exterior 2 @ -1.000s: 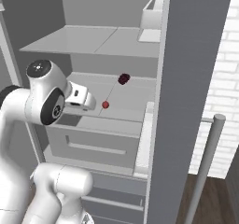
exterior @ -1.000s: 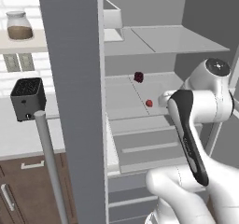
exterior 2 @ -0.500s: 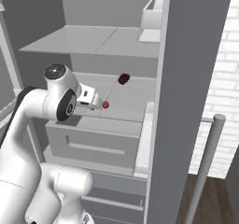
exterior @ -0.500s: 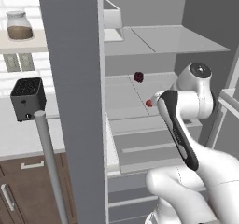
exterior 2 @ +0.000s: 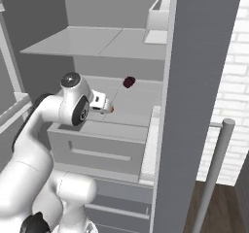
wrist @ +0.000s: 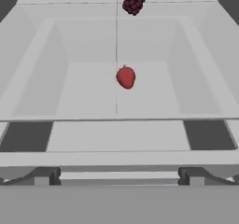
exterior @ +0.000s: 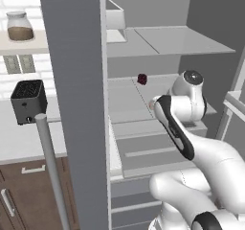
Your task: Take the strawberry from the fridge and place it on top of the pancake, located on the dining counter.
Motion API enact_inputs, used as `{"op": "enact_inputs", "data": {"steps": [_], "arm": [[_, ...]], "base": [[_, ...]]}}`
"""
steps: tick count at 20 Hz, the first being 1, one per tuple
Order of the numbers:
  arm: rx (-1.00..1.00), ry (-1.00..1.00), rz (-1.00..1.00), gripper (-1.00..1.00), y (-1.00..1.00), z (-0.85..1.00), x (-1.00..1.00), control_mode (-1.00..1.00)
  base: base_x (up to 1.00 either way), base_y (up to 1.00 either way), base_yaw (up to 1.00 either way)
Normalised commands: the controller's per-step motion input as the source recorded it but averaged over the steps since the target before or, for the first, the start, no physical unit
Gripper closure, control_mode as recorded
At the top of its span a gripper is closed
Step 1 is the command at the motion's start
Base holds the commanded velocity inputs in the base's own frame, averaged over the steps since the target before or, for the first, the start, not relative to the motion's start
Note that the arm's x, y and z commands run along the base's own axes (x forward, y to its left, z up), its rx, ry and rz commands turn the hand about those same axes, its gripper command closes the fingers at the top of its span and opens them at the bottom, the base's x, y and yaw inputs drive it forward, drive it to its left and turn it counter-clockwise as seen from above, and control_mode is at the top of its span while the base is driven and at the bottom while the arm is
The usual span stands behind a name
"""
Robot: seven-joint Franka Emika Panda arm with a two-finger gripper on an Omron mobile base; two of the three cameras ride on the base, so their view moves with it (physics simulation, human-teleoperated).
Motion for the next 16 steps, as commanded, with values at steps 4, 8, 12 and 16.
{"op": "enact_inputs", "data": {"steps": [4,8,12,16], "arm": [[0.00,0.01,0.02,-1.00,-0.03,-0.17,0.58,-1.00],[0.00,0.00,0.02,-1.00,-0.04,-0.16,0.53,-1.00],[0.00,0.00,0.01,-1.00,-0.06,-0.19,0.47,-1.00],[0.00,0.00,0.01,-1.00,-0.01,-0.25,0.44,-1.00]], "base": [[0.00,0.00,0.00],[0.00,0.00,0.00],[0.00,0.00,0.00],[0.00,0.00,0.00]]}}
